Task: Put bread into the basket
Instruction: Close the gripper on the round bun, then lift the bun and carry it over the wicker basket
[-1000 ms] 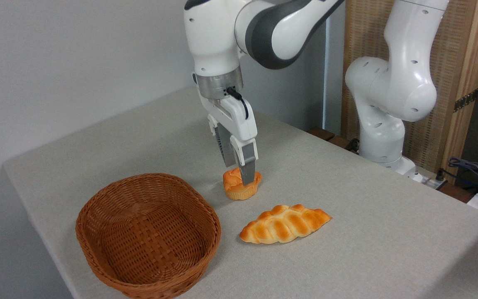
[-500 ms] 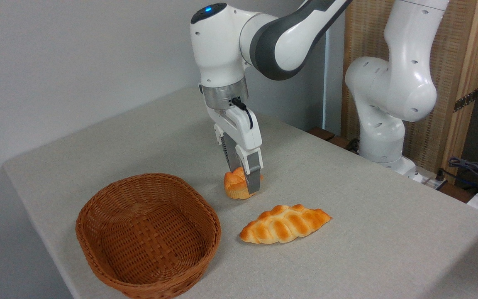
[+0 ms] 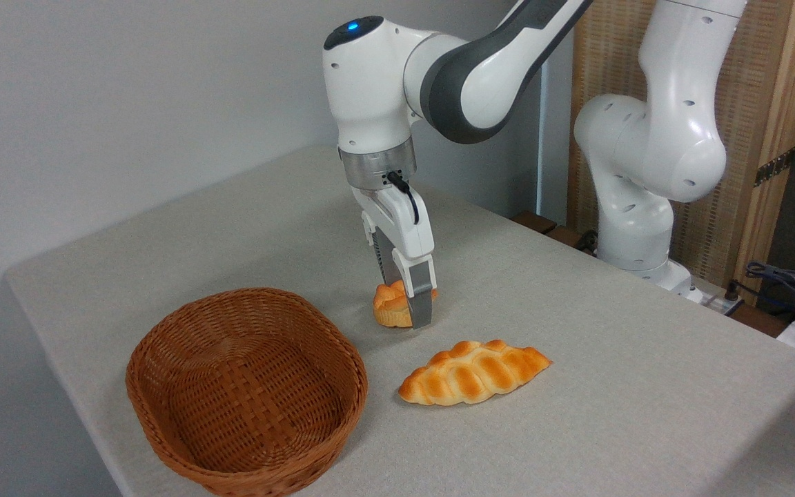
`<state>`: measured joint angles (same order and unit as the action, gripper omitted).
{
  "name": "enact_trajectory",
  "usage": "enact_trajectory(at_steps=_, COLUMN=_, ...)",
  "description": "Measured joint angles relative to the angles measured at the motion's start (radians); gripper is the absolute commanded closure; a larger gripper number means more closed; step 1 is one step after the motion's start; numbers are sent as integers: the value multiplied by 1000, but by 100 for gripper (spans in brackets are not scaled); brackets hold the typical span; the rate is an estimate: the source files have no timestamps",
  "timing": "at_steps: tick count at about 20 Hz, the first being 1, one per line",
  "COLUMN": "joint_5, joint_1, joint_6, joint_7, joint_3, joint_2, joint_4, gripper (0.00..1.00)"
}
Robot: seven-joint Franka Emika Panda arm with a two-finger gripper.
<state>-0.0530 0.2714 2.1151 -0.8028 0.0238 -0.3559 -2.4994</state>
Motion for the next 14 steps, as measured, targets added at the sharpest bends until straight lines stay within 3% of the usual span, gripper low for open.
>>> enact_trajectory(at_steps=4, joint_5=0, joint_1=2, joint_6=0, joint_7=-17, joint_3=0, joint_2=0, joint_4=-1, gripper=64)
enact_trajectory(at_steps=11, joint_5=0, joint_1=4, joint_6=-9, joint_7=-18, joint_3=0, joint_2=-1, joint_4=2, gripper=64)
enact_trajectory(at_steps=14, joint_5=0, joint_1=4, joint_6=-93, joint_7=-18, joint_3=0, joint_2=-1, joint_4=48, gripper=65)
